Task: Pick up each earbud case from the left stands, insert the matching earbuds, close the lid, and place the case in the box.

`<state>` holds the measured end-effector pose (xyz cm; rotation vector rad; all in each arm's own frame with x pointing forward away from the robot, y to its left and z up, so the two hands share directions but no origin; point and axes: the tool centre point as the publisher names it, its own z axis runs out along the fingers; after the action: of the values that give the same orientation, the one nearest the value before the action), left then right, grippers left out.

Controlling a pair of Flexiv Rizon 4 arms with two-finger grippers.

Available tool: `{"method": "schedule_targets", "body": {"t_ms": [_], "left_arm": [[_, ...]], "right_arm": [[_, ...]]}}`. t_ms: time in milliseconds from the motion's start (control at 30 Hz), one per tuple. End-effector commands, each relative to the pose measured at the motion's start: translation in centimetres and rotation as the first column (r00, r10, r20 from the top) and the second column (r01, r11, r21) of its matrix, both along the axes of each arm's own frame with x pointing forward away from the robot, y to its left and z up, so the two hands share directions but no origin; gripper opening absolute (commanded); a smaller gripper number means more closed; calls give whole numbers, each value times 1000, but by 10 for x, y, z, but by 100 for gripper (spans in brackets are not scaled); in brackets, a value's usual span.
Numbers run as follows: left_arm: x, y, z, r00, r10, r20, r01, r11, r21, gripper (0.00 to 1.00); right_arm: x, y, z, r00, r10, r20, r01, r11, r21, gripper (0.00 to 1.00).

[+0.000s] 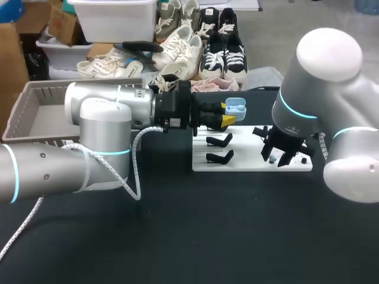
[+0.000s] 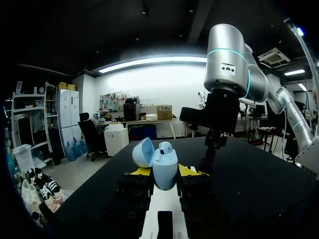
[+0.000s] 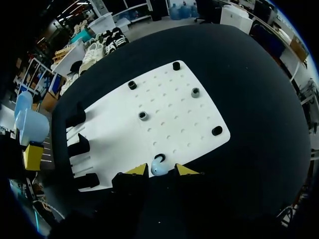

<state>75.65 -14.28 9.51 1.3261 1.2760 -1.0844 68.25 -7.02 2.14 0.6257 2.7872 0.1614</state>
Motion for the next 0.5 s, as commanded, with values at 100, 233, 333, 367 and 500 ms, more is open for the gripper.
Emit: {"method": "schedule_targets", "body": {"t_ms": [100, 233, 333, 367, 500], "left_arm": [[-1, 0, 0, 1000, 3, 2, -3, 1000, -2, 0], [-1, 0, 0, 1000, 3, 2, -3, 1000, -2, 0], [-1, 0, 0, 1000, 3, 2, -3, 1000, -2, 0], [-1, 0, 0, 1000, 3, 2, -3, 1000, -2, 0], [-1, 0, 0, 1000, 3, 2, -3, 1000, -2, 0]], "right_arm": [[1, 0, -2, 1000, 1, 1, -1, 1000, -2, 29], [2, 0, -2, 1000, 1, 1, -1, 1000, -3, 27], [3, -1, -2, 1000, 2, 0, -2, 1000, -1, 25], [3, -1, -2, 1000, 3, 0, -3, 1000, -1, 24], [4, 0, -2, 1000, 5, 0, -5, 1000, 1, 19]]}}
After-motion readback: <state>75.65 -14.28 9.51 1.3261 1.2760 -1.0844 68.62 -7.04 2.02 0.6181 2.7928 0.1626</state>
